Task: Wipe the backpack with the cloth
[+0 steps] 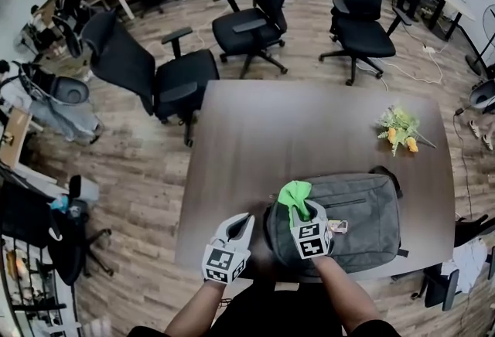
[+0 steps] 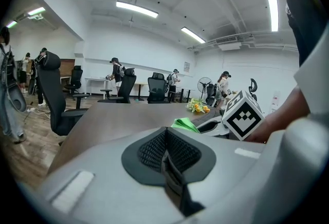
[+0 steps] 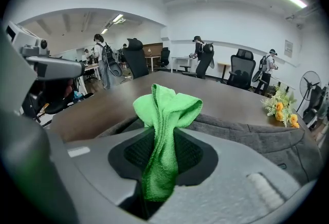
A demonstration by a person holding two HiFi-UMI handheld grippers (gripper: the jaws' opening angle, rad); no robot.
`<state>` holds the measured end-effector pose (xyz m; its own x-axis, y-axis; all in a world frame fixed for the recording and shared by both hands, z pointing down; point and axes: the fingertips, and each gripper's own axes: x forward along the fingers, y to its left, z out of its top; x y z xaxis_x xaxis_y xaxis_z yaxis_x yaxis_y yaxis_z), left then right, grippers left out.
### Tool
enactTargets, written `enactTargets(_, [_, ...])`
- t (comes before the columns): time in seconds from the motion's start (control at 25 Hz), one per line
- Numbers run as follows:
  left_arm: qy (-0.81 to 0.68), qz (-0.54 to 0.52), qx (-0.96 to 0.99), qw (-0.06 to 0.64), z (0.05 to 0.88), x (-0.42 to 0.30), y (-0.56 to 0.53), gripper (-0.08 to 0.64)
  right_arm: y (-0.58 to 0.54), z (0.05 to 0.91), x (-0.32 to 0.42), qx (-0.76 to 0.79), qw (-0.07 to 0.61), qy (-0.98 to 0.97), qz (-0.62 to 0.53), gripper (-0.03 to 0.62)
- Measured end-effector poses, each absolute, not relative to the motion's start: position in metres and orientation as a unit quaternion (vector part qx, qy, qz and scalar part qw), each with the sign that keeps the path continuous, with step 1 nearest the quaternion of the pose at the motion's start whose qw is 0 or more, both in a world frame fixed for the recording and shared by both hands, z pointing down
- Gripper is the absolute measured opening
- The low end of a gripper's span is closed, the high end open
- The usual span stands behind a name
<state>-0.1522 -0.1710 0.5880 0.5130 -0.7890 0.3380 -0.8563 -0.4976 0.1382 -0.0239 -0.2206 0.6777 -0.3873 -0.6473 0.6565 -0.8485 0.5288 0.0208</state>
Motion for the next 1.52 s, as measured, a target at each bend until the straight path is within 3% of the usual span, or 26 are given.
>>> enactTargets(1.52, [-0.433, 0.148, 0.880, 0.125, 0.593, -0.078, -0.183, 0.020, -0.253, 0.678, 0.139, 0.553, 0.406, -0.712, 0.150, 0.104])
